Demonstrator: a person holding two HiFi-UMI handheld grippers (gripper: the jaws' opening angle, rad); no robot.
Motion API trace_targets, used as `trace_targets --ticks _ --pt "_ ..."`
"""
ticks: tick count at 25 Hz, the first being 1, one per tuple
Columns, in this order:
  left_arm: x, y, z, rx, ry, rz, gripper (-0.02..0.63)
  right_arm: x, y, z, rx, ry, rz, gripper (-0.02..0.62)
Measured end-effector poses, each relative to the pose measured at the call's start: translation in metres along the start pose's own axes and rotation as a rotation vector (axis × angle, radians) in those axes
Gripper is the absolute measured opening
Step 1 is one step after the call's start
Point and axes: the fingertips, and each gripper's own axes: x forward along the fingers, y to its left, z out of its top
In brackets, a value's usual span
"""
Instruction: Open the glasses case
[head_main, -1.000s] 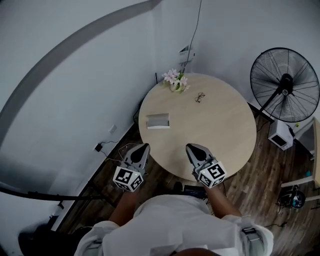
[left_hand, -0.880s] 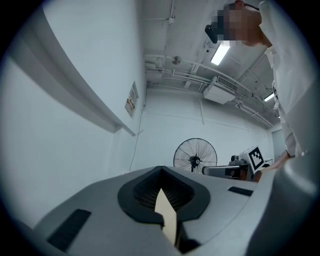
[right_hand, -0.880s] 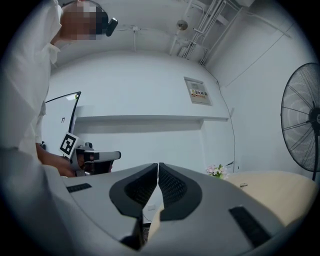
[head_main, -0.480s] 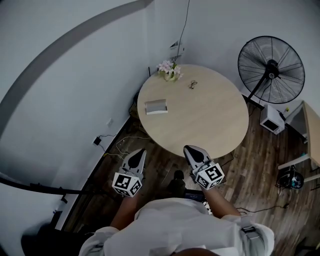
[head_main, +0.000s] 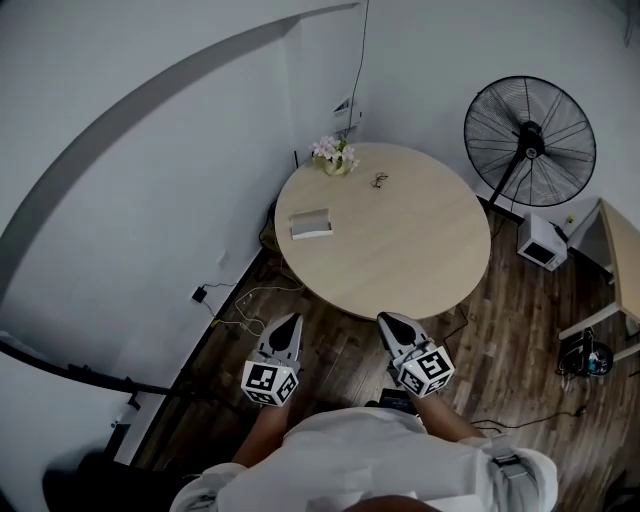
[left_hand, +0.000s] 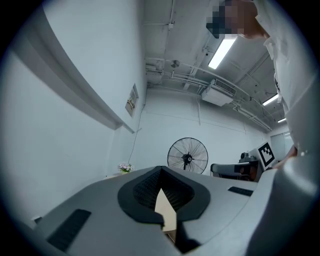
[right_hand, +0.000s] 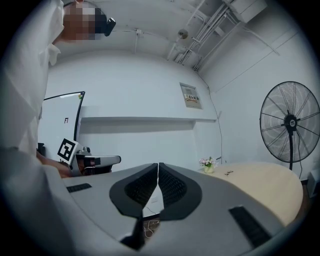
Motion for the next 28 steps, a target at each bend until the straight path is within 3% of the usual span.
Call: trace_targets --ticks 5,9,14,22,24,28 --pt "0.0 -0.012 -0.002 0.04 0.002 0.055 0.014 -0.015 -0.02 0.0 -0.012 0.008 -0.011 0.026" --pt "0.006 -0.023 -0.003 0.025 0.014 0.069 0.014 -0.039 -0.048 0.001 0.003 0.022 -0.053 0.026" --pt "0.009 -0.029 -0.013 0.01 0.046 0.08 0.014 -0.043 -0.054 -0.003 -0.009 0.031 -0.032 0.025" --pt "0.029 -0.057 0.004 0.028 0.013 -0.033 0.014 -0.04 -0.082 0.019 -0.045 -0.028 -0.015 0.025" --pt "0.035 -0.056 0.015 0.049 0.001 -0.024 0.014 -0.037 -0.089 0.025 -0.062 -0.037 -0.024 0.025" --pt "0.031 -0.058 0.001 0.026 0.027 -0.026 0.014 -0.048 -0.093 0.01 -0.056 0.004 -0.045 0.025"
